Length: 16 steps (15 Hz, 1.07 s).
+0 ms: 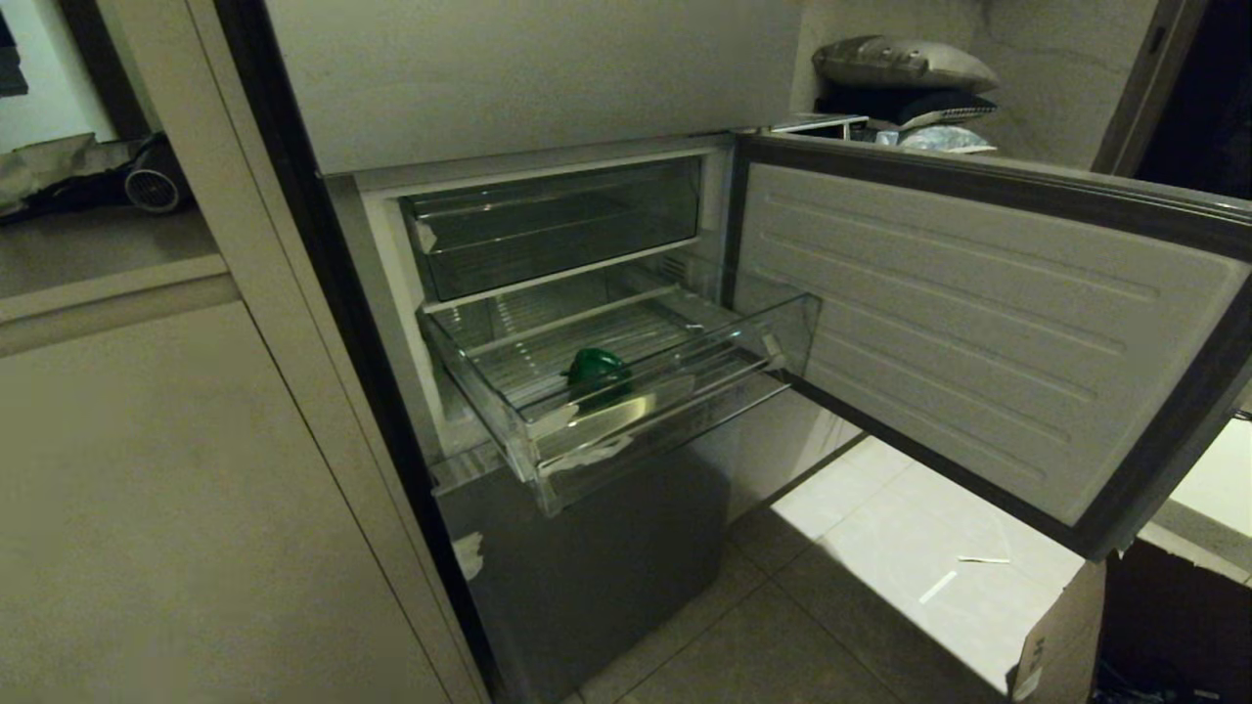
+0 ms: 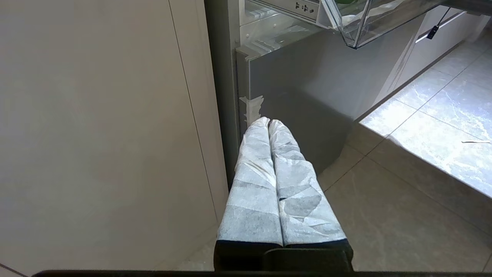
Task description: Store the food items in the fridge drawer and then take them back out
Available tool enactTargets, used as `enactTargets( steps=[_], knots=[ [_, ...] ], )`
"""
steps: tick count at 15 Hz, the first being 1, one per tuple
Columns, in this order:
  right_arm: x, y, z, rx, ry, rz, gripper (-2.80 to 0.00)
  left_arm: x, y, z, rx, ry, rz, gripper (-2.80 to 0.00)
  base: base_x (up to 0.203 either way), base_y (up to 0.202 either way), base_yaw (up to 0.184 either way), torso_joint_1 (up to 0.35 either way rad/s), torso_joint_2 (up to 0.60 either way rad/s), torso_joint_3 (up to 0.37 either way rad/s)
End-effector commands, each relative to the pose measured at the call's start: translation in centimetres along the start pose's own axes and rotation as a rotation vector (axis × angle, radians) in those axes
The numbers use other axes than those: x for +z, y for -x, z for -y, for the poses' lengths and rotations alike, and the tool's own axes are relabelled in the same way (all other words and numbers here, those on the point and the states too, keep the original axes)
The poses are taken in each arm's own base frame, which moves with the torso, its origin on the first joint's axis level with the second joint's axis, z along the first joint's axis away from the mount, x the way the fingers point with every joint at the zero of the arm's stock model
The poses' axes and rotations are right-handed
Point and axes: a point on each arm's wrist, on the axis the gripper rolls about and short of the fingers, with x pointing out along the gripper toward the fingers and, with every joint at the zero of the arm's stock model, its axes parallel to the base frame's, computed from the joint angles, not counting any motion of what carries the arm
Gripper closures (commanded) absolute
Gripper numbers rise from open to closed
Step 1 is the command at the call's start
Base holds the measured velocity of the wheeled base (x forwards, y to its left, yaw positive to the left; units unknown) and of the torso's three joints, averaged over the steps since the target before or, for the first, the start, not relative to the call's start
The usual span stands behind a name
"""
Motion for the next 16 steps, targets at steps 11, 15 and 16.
enactTargets(
  steps=[11,15,16],
  knots=[
    [3.2,15.9,-27.3,1.068,-0.274,0.012,0.00,0.0,0.0,0.0,-0.001,0.000,-0.002,0.00,0.000,0.000,0.000,0.000,0.00,0.000],
    [-4.2,14.6,-33.4,1.116,-0.260,-0.071,0.00,0.0,0.0,0.0,0.000,0.000,-0.002,0.00,0.000,0.000,0.000,0.000,0.00,0.000],
    [-5.9,14.3,-34.9,1.124,-0.258,-0.091,0.00,0.0,0.0,0.0,-0.001,0.000,-0.002,0.00,0.000,0.000,0.000,0.000,0.00,0.000]
  ],
)
